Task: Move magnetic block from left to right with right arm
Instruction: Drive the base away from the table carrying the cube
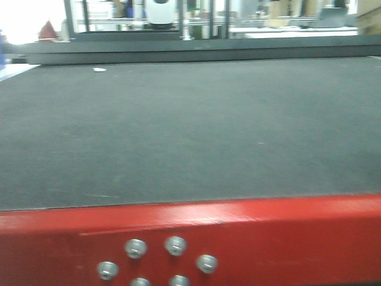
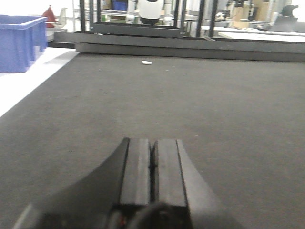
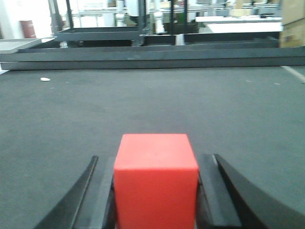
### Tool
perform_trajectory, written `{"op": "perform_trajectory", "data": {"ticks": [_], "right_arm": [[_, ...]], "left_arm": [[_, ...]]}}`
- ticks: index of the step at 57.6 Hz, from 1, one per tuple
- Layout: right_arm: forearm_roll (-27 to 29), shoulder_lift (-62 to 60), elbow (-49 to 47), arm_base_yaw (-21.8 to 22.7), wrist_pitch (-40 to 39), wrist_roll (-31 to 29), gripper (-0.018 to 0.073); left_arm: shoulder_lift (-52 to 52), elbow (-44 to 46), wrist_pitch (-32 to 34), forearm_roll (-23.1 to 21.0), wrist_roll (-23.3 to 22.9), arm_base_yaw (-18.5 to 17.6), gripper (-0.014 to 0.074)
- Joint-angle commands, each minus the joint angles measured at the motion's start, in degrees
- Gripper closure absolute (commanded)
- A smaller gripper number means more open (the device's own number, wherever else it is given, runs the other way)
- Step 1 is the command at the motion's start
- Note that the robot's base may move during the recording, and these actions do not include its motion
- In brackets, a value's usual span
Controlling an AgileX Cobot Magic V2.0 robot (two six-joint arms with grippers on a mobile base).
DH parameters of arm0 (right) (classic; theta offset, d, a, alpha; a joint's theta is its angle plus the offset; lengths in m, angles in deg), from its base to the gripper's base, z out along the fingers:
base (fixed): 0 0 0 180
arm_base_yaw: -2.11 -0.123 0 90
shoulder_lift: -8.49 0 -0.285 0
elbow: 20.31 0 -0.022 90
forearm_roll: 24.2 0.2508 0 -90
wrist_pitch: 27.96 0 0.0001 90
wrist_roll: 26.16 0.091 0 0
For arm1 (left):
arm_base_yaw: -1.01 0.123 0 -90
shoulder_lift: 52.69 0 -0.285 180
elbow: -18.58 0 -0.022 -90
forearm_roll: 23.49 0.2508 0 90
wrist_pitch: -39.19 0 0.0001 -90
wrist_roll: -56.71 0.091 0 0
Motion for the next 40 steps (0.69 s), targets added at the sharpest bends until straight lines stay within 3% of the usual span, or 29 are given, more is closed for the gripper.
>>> {"op": "perform_trajectory", "data": {"ticks": [1, 40], "right_arm": [[0.17, 0.23, -1.75, 0.26, -5.25, -0.52, 0.0293], [0.17, 0.23, -1.75, 0.26, -5.25, -0.52, 0.0293]], "left_arm": [[-0.55, -0.49, 4.47, -0.15, -0.41, 0.15, 0.0722], [-0.55, -0.49, 4.47, -0.15, -0.41, 0.15, 0.0722]]}}
